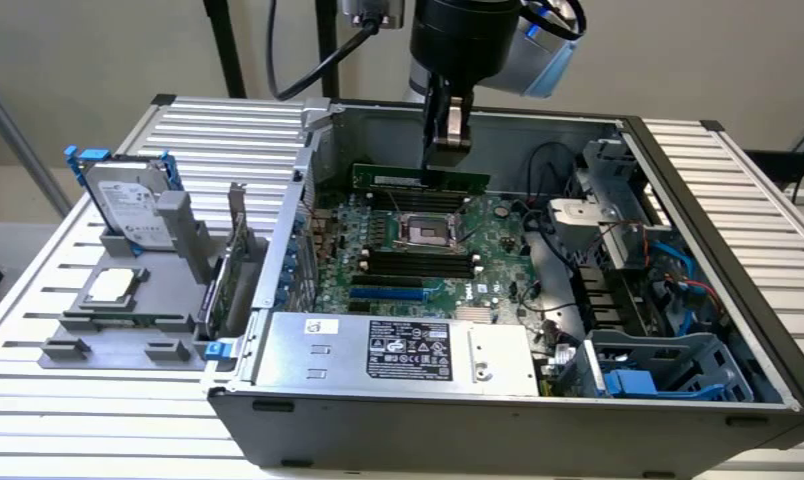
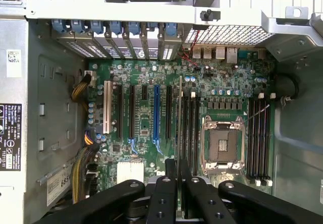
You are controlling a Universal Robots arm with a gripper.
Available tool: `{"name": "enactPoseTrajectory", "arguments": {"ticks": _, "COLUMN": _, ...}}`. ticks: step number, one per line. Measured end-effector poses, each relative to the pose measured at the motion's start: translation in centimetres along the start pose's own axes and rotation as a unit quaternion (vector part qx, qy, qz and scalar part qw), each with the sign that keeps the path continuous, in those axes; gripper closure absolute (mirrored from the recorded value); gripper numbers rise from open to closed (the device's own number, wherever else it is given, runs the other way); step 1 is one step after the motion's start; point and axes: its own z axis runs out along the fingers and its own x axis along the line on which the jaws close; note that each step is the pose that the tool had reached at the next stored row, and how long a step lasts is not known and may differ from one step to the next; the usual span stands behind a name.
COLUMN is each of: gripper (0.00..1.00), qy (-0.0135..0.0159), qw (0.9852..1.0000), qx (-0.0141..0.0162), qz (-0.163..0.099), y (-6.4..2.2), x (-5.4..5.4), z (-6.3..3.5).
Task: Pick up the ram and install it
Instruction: 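Insert the ram into the slot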
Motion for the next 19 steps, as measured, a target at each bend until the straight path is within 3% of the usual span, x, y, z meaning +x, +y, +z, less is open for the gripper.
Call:
{"name": "enactPoseTrajectory", "arguments": {"ticks": 3, "gripper": 0.86, "qy": 0.0000, "qw": 1.0000, "qx": -0.0003, "qz": 0.000, "y": -0.02, "x": 0.0, "z": 0.00}}
{"name": "enactPoseTrajectory", "arguments": {"ticks": 5, "gripper": 0.86, "qy": -0.0003, "qw": 1.0000, "qx": -0.0002, "qz": -0.003, "y": -0.15, "x": -0.3, "z": 0.81}}
{"name": "enactPoseTrajectory", "arguments": {"ticks": 7, "gripper": 0.86, "qy": -0.0003, "qw": 1.0000, "qx": -0.0002, "qz": -0.004, "y": -0.26, "x": -1.4, "z": 1.80}}
{"name": "enactPoseTrajectory", "arguments": {"ticks": 10, "gripper": 0.86, "qy": -0.0001, "qw": 1.0000, "qx": -0.0003, "qz": -0.007, "y": -0.45, "x": -1.8, "z": 2.35}}
{"name": "enactPoseTrajectory", "arguments": {"ticks": 19, "gripper": 0.86, "qy": 0.0001, "qw": 0.9999, "qx": -0.0005, "qz": -0.011, "y": -1.03, "x": -1.9, "z": 3.97}}
